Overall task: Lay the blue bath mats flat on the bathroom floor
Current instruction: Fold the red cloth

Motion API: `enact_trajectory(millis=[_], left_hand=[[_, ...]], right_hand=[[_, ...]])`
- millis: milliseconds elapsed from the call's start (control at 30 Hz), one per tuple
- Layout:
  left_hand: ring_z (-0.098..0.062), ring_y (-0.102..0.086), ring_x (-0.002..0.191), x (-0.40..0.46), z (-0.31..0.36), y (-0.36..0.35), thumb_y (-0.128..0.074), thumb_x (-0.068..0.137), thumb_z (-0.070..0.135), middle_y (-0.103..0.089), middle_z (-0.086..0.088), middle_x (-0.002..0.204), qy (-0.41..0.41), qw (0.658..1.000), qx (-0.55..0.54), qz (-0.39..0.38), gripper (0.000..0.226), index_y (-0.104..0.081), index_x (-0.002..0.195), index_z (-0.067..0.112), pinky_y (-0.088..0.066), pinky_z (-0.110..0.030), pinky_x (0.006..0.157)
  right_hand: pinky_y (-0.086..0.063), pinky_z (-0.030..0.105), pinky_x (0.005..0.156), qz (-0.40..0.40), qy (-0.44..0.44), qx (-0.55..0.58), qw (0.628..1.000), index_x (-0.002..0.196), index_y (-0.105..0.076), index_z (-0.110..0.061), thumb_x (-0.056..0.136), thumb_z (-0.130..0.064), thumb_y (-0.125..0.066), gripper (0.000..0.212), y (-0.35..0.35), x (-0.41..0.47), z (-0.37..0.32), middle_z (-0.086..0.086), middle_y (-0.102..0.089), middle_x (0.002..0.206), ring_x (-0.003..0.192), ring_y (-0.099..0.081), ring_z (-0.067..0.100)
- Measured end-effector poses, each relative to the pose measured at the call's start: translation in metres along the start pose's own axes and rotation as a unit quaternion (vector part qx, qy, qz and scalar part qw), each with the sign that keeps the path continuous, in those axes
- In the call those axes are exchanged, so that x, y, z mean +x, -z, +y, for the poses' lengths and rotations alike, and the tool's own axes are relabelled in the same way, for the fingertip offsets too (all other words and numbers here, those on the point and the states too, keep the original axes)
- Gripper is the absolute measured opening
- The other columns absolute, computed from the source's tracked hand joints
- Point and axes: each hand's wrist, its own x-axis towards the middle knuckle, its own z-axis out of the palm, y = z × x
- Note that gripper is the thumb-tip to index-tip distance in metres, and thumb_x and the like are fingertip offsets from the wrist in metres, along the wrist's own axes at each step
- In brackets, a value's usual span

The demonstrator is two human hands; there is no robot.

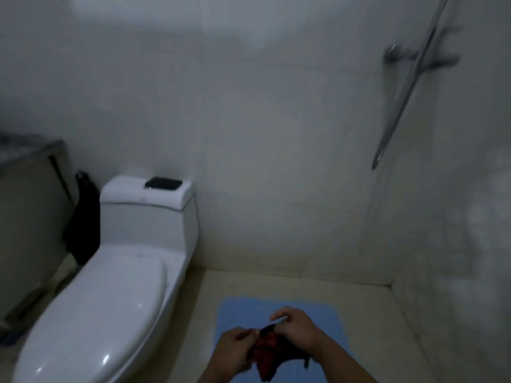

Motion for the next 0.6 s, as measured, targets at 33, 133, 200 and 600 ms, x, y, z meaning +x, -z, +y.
enact_trajectory(millis=[33, 133, 200, 600], left_hand=[[-0.017, -0.065, 0.062, -0.022, 0.034, -0.001, -0.072, 0.093, 0.03, -0.07, -0.012, 0.073, -0.017, 1.0, 0.006, -0.006, 0.029, -0.067, 0.082, 0.004, -0.055, -0.032, 0.067], [-0.016, -0.059, 0.054, -0.091, 0.12, -0.007, -0.069, 0.096, 0.019, -0.064, -0.007, 0.064, -0.031, 0.999, 0.003, -0.007, 0.023, -0.058, 0.078, 0.01, -0.051, -0.029, 0.059], [-0.016, -0.06, 0.054, -0.137, 0.168, -0.013, -0.063, 0.098, 0.012, -0.065, -0.009, 0.067, -0.016, 1.0, 0.004, -0.022, 0.021, -0.056, 0.08, 0.011, -0.049, -0.027, 0.055], [-0.022, -0.059, 0.075, -0.281, 0.293, -0.036, -0.06, 0.089, 0.007, -0.057, -0.009, 0.077, -0.137, 0.983, 0.078, -0.093, 0.02, -0.05, 0.075, 0.017, -0.055, -0.035, 0.075]], right_hand=[[-0.054, 0.028, 0.069, 0.007, -0.003, 0.008, 1.0, 0.097, -0.07, -0.01, 0.082, -0.013, -0.075, 0.016, 0.027, -0.028, -0.026, 0.012, -0.071, 0.08, 0.07, -0.068, 0.02], [-0.058, 0.036, 0.059, 0.041, -0.043, 0.05, 0.997, 0.103, -0.066, -0.013, 0.083, -0.031, -0.081, 0.031, 0.085, -0.109, -0.095, 0.011, -0.073, 0.083, 0.071, -0.069, 0.026], [-0.06, 0.038, 0.057, 0.057, -0.092, 0.08, 0.991, 0.106, -0.063, -0.022, 0.079, -0.046, -0.082, 0.041, 0.109, -0.165, -0.127, 0.009, -0.07, 0.101, 0.084, -0.07, 0.026], [-0.06, 0.039, 0.083, 0.153, -0.006, 0.356, 0.922, 0.118, -0.069, -0.018, 0.092, -0.021, -0.071, 0.027, 0.152, -0.316, -0.198, 0.005, -0.077, 0.104, 0.103, -0.072, 0.022]])
